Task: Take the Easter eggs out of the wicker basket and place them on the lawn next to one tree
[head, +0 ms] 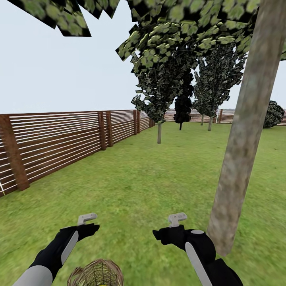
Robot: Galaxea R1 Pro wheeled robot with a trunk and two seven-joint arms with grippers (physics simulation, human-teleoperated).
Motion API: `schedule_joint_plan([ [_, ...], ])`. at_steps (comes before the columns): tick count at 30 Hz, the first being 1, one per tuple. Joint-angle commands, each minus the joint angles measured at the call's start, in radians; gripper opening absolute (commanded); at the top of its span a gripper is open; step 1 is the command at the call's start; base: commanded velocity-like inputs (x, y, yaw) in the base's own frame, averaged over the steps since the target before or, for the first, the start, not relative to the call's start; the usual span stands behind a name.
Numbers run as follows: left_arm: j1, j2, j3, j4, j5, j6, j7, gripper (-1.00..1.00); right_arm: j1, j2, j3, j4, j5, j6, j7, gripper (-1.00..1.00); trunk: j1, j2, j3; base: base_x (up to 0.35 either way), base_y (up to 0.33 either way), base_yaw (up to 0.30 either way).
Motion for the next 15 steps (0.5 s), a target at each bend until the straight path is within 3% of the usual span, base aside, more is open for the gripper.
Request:
schedule_joint_plan([
  [1, 0.0, 0.0, 0.0, 0.0, 0.004, 0.005, -0.002, 1.0, 0.0, 0.0, 0.0, -0.001, -0.007, 0.004, -0.006, 1.0, 0.004, -0.008, -0.004, 0.0, 0.0, 0.0],
  [15, -0.002, 0.0, 0.0, 0.005, -0.001, 0.02, 0.007, 1.0, 0.0, -0.001, -0.002, -0.003, -0.006, 0.004, -0.007, 1.0, 0.058, -0.106, -0.048, 0.0, 0.0, 0.0],
])
